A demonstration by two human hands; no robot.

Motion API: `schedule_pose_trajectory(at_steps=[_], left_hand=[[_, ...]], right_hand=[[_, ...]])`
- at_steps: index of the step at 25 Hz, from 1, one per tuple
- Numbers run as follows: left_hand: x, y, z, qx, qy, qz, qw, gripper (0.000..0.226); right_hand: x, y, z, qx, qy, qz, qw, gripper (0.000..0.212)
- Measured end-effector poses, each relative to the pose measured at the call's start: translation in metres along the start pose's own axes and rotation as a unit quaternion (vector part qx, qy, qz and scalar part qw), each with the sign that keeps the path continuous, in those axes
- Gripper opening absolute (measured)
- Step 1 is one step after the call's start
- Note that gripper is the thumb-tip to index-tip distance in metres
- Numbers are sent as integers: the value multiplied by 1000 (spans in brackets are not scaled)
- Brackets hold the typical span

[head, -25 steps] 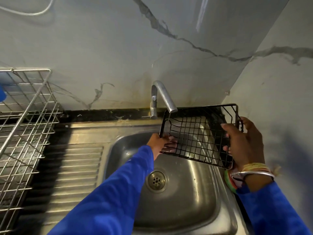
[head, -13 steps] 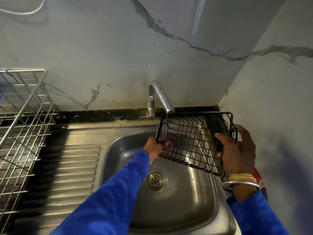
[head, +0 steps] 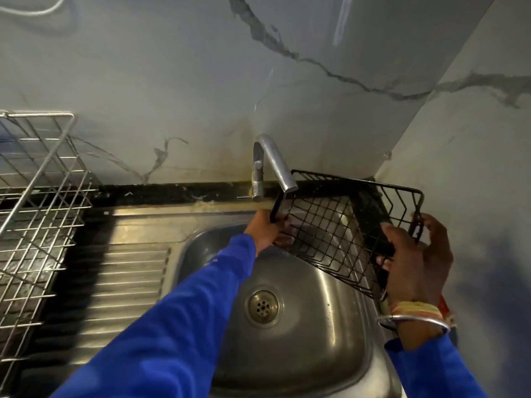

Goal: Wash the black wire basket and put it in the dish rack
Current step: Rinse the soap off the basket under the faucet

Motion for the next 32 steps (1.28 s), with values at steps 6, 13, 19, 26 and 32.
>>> schedule_pose_trajectory(at_steps=[6, 13, 19, 26, 32], left_hand=[[7, 20, -20, 107, -31, -98, 989, 14], [28, 13, -28, 97, -43, -21, 994, 15], [-14, -12, -6, 32, 40, 6, 999, 13], [9, -16, -15, 103, 96, 163, 977, 13], [52, 13, -24, 98, 9, 91, 991, 13]], right_hand=[[17, -3, 24, -28, 20, 56, 998, 59], [22, -3, 32, -32, 40, 60, 997, 60], [17, 8, 16, 41, 16, -34, 998, 49], [37, -3, 69, -29, 35, 14, 999, 72], [53, 18, 42, -159, -117, -63, 978, 101]])
Point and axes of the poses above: each hand's wrist, its own z-axis away from the middle knuckle, its own y-axis out of the back of the hand, x = y × z, the point moved 3 cm from there along -z, towards the middle knuckle, and after that the axes turned 3 degrees about -y, right-handed, at the moved point
